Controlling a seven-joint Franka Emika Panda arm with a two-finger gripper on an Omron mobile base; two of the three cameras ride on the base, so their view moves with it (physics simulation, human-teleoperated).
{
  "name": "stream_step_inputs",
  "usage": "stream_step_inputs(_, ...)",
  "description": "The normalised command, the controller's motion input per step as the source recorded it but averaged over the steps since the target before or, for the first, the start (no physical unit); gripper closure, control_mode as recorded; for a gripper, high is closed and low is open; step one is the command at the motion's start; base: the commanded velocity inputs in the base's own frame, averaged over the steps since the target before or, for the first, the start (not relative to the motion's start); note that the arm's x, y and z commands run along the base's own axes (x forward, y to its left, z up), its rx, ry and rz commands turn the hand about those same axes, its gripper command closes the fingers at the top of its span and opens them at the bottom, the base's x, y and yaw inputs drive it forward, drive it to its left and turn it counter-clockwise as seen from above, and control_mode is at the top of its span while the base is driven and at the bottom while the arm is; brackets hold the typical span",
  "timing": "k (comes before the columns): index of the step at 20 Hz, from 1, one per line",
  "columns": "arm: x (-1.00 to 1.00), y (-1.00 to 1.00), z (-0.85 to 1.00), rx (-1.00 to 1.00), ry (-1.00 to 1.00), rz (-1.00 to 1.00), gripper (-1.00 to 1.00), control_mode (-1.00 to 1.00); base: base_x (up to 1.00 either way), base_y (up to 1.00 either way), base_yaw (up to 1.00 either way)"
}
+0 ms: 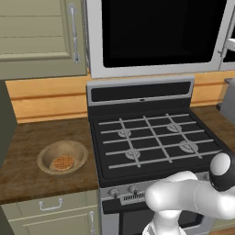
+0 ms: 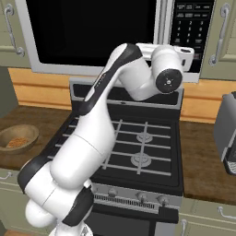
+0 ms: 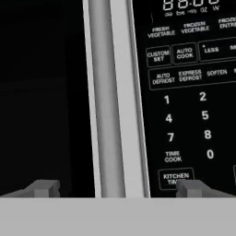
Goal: Open the microwave, place the bowl with waffle inside the microwave, then close the microwave door and turn it on.
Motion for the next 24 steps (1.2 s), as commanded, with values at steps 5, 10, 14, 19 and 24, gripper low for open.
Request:
stream_step_inputs(5,0.09,-0.02,0.00,-0.02,0.00,0.00,-1.00,-1.00,0.00,0.00,0.00)
stream_step_inputs(10,0.25,0.02,0.00,0.00,0.00,0.00,-1.00,-1.00,0.00,0.00,0.00)
stream_step_inputs(14,0.22,0.19,0.00,0.00,0.04,0.00,-1.00,-1.00,0.00,0.00,0.00)
stream_step_inputs(19,0.17,0.32,0.00,-0.02,0.07,0.00,-1.00,-1.00,0.00,0.00,0.00)
stream_step_inputs(24,0.19,0.05,0.00,0.00,0.05,0.00,-1.00,-1.00,0.00,0.00,0.00)
